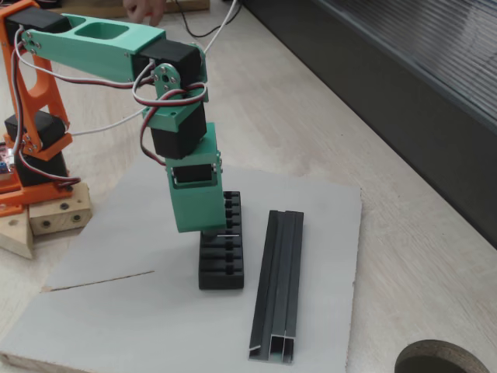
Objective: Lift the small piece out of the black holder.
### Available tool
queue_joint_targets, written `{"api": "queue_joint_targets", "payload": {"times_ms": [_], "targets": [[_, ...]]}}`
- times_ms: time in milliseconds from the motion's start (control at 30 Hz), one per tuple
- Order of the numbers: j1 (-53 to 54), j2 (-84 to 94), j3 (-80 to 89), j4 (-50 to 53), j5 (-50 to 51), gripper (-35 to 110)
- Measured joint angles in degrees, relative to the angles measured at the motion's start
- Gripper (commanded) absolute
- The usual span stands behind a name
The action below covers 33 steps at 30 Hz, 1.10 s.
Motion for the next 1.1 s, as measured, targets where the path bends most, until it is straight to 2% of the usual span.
{"api": "queue_joint_targets", "payload": {"times_ms": [267,1100], "targets": [[0.0,0.0,3.7,-0.9,-5.6,38],[5.0,0.0,4.2,-0.9,-6.1,38]]}}
